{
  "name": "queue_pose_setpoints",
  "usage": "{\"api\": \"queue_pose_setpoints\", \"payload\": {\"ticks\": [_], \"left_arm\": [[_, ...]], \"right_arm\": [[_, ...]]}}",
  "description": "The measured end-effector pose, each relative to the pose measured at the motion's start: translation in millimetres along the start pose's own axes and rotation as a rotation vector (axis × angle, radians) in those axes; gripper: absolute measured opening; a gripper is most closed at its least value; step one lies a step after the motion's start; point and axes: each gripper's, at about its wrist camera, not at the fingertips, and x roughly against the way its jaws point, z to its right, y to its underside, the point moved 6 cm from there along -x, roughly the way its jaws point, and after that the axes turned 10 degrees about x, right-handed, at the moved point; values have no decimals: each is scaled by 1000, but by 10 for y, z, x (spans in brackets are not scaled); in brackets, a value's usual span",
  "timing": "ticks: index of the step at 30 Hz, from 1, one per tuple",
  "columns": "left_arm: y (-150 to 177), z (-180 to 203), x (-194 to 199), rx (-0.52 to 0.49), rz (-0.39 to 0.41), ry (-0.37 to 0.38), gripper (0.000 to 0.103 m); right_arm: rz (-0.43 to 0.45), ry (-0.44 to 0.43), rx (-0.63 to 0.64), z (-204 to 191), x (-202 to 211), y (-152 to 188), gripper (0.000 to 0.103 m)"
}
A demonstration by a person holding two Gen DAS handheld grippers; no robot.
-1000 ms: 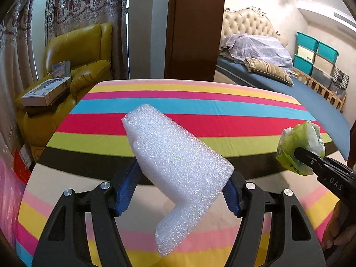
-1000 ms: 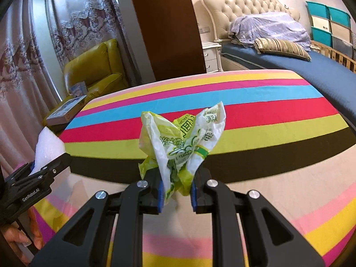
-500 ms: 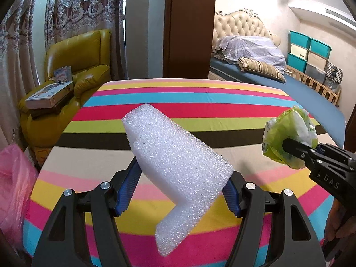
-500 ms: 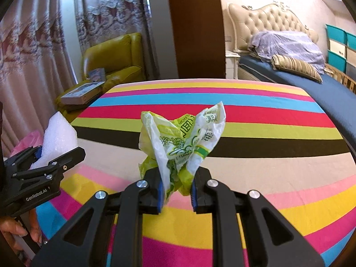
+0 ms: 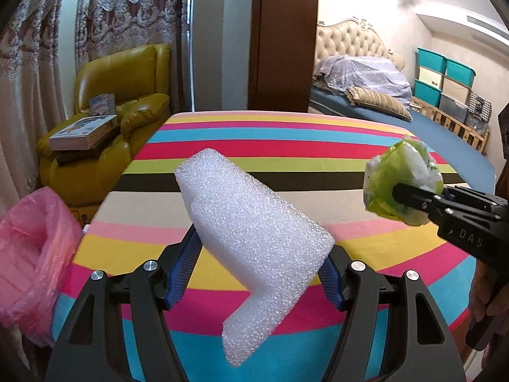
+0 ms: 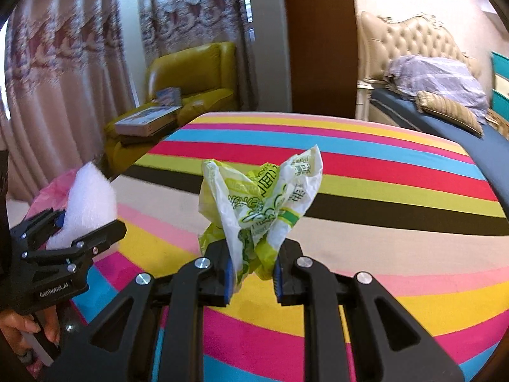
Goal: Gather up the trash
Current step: 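Carry the plastic bag and foam piece over the pink trash bin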
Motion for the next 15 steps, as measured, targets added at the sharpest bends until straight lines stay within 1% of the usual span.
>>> {"api": "queue_pose_setpoints", "payload": {"ticks": [5, 8, 15], "left_arm": [[67, -264, 162, 15, 14, -37, 63], [86, -503, 308, 28, 31, -77, 63], [3, -1083, 674, 86, 77, -159, 63]], "right_arm": [[-2, -82, 60, -407, -99, -41, 19], [1, -119, 101, -637, -141, -93, 19], [18, -226, 195, -1191, -195, -302, 19]]}}
